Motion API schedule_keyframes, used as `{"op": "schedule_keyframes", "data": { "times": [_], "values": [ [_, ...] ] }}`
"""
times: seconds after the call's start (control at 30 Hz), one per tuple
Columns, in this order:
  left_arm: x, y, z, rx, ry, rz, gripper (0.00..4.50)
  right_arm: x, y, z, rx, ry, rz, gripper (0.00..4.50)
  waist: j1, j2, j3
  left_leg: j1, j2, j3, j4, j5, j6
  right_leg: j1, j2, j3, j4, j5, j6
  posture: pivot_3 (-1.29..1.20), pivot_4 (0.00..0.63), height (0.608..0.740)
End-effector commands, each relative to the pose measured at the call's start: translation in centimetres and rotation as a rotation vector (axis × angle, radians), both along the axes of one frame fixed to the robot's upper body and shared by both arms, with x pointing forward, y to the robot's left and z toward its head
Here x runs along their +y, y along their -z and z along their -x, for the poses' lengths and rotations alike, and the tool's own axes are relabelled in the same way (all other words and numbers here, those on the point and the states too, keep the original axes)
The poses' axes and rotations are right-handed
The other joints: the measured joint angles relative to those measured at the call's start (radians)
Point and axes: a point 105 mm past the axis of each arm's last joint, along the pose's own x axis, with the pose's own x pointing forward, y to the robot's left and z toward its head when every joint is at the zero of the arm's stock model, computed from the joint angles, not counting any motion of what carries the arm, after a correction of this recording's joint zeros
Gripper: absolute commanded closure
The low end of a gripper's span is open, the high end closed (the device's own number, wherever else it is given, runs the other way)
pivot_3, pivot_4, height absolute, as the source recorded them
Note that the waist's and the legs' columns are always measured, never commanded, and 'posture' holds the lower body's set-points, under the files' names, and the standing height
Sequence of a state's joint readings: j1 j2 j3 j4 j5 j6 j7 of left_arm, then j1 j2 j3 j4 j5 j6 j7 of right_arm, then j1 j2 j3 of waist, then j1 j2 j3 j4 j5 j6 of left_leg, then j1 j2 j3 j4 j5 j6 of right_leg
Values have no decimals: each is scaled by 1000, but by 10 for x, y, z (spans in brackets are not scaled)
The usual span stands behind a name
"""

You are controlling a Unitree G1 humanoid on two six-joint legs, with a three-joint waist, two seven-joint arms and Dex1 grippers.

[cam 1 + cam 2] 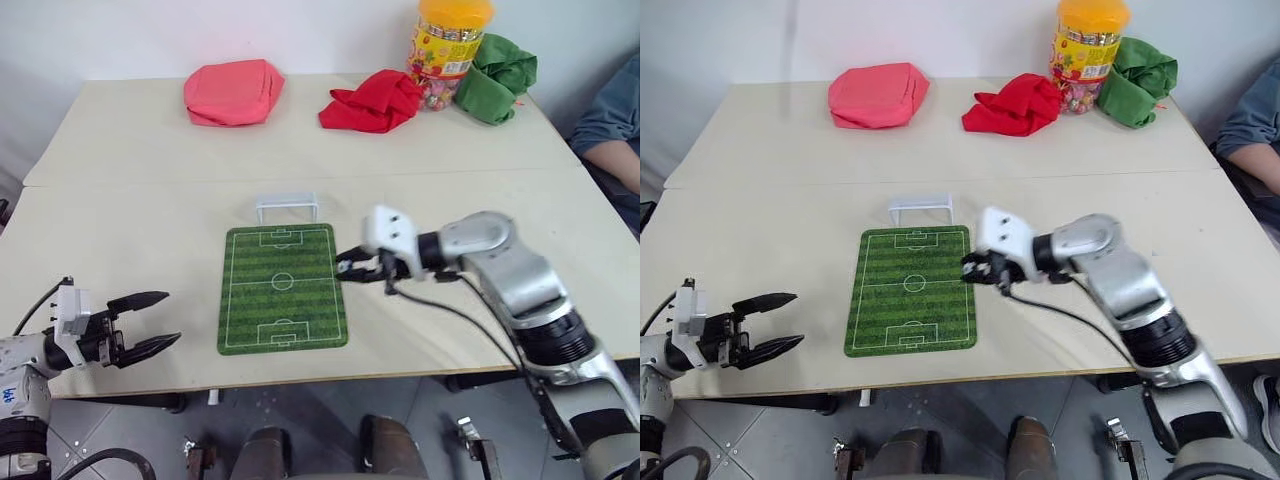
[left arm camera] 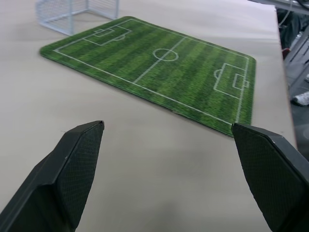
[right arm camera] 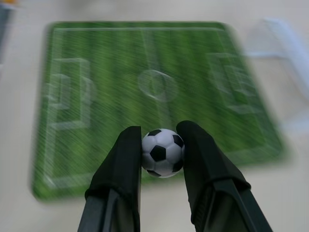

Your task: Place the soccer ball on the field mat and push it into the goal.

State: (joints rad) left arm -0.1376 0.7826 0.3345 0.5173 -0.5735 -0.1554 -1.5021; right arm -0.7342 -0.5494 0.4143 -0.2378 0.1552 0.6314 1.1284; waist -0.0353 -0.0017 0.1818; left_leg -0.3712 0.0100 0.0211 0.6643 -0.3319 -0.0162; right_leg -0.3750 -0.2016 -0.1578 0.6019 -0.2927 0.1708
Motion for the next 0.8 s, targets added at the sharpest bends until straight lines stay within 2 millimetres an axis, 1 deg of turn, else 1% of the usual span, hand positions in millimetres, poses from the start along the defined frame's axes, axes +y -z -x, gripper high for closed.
{"op": "schedule_keyframes", "data": {
  "times": [0.03, 0.1, 0.2, 0.37, 0.57, 0.8],
  "values": [
    [-8, -2, 15, -19, 140, -23, 0, 27, 4, 19, -24, -99, 21, 3653, 3, 0, 0, 0, 0, 0, 0, 0, 0, 0, 0, 0, 0, 0, 0, 0, 150, 740],
    [-12, -2, 15, -29, 146, -7, 0, 40, 14, 26, -21, -156, 54, 3653, 4, 0, 0, 0, 0, 0, 0, 0, 0, 0, 0, 0, 1, 0, 0, 0, 150, 740],
    [-14, 0, 17, -29, 153, 0, 0, 53, 22, 26, -34, -205, 86, 3653, 4, 0, 0, 0, 0, 1, 1, 0, 0, 0, 0, 0, 1, 0, 0, 0, 150, 740],
    [-15, 1, 20, -30, 150, 3, 0, 65, 30, 25, -42, -242, 108, 3653, 3, 0, 0, 1, 1, 1, 1, 0, 0, -1, 1, 0, 1, 0, -1, 0, 150, 740],
    [-13, 1, 22, -34, 122, 8, 0, 70, 38, 28, -31, -289, 132, 3653, 3, 0, 0, 1, 1, 1, 1, 0, 0, -1, 2, 0, 2, 0, -1, 0, 150, 740],
    [-12, 2, 22, -38, 111, 12, 0, 74, 44, 26, -25, -296, 143, 3653, 2, 0, 0, 1, 2, 1, 1, 0, -1, -1, 2, 0, 2, 0, -1, 0, 150, 740]
  ]
}}
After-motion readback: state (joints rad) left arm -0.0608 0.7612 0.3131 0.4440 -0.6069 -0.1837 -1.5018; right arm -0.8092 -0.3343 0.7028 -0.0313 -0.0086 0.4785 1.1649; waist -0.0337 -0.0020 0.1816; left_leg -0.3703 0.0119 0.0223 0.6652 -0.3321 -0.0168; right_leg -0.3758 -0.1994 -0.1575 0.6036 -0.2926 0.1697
